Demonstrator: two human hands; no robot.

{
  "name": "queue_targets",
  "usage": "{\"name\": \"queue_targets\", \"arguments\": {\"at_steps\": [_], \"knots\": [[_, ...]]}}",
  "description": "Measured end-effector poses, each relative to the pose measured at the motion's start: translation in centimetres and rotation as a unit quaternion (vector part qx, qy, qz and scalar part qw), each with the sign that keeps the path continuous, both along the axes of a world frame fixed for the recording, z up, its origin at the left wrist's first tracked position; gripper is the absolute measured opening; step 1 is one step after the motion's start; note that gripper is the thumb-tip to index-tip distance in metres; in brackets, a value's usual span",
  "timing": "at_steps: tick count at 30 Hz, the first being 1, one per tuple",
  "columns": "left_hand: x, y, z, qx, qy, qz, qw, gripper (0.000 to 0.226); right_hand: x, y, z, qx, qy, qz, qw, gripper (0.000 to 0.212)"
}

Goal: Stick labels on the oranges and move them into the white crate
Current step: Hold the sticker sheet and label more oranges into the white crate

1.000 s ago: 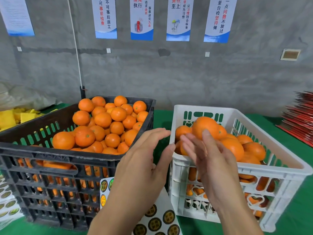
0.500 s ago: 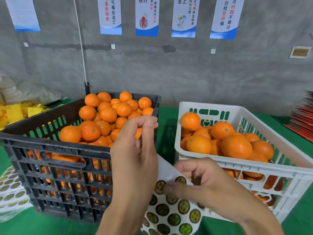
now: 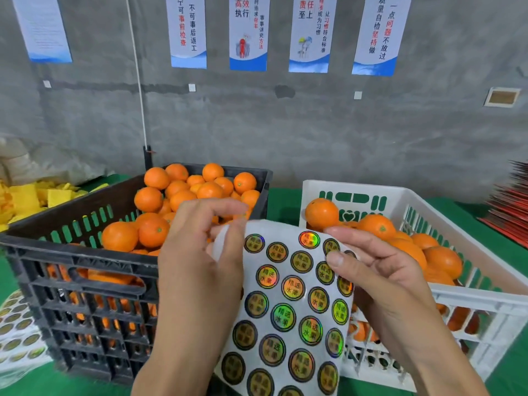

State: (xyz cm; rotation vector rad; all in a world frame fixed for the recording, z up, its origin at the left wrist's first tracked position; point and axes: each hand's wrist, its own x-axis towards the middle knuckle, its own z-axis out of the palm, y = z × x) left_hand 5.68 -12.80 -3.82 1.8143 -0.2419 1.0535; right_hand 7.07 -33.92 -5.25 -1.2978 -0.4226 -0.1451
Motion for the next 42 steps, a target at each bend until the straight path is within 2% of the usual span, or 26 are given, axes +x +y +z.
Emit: {"name": "queue_targets", "arguments": {"at_steps": [2,3,6,8,14,21,26,36,42], "knots": [[0.0,-0.4,0.0,0.118,-0.026,0.037,0.992,0.012,0.0,0.2,-0.1,0.009,-0.028,-0.022,0.999,0.049],[0.0,-0.6,0.0,0.164,-0.041,0.027,0.985,0.018,-0.1,0.4,-0.1,0.015,-0.038,-0.028,0.999,0.048],[-0.5,-1.7,0.0,0.211,-0.033,-0.087,0.973,0.036,-0.5,0.7,0.1,0.003,-0.066,-0.053,0.996,0.048],[-0.9,-2.4,0.0,0.186,-0.011,-0.132,0.974,0.041,-0.8,0.8,0.3,0.003,-0.081,-0.06,0.995,0.046],[-1.6,-2.8,0.1,0.06,0.02,-0.16,0.985,0.036,-1.3,0.9,0.5,-0.009,-0.122,-0.058,0.991,0.042],[-1.9,-2.4,0.2,0.037,0.013,-0.155,0.987,0.024,-1.4,1.7,0.3,-0.016,-0.167,-0.053,0.984,0.038],[-2.1,-2.3,0.3,0.009,0.018,-0.219,0.976,0.019,-1.7,1.7,0.1,-0.026,-0.178,-0.088,0.98,0.039],[-2.7,-2.4,0.5,-0.107,0.051,-0.269,0.956,0.016,-2.7,2.0,0.5,-0.101,-0.238,-0.126,0.958,0.035],[-2.6,-1.9,0.5,-0.122,0.046,-0.268,0.954,0.01,-3.1,2.6,0.6,-0.071,-0.232,-0.092,0.966,0.033]]}}
